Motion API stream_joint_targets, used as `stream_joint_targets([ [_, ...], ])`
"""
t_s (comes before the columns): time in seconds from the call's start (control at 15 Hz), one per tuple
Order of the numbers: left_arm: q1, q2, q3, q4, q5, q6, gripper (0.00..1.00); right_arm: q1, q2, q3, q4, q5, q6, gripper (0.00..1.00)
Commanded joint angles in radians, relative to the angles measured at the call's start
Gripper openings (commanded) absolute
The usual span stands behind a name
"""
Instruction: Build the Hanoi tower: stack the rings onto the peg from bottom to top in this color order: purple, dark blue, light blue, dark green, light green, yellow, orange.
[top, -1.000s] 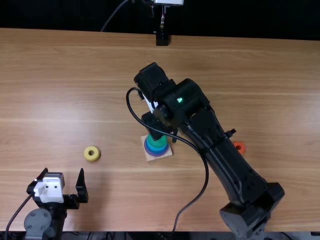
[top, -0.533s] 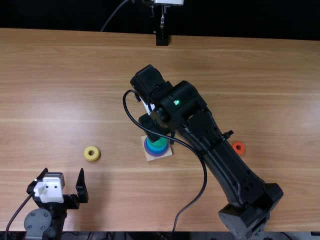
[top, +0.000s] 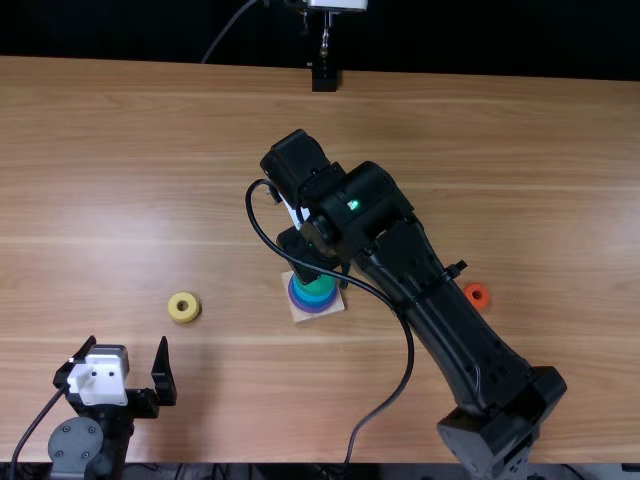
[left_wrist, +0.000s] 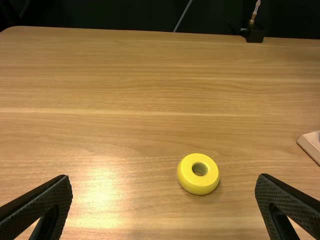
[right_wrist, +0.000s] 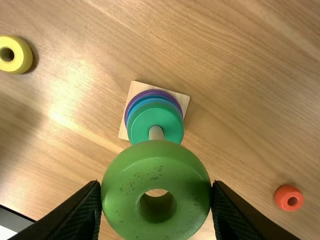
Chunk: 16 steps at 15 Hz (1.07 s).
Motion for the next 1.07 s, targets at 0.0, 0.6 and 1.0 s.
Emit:
stream_joint_targets([
  [0.0,0.004,-0.012,-0.11,-0.077,0.007,0.004,1.0,0.0,0.026,-0.001,0.001,-0.001,0.005,0.0],
  [0.6,0.004,-0.012,-0.11,-0.077,0.007,0.004,1.0,-0.023,0.04,-0.001,0.032,0.003,0.005,0.31],
  [1.0,0.004,-0.012,-0.11,-0.077,0.007,0.004,1.0,-0.023,0.038,-0.015,0.021,0.005,0.003,1.0],
])
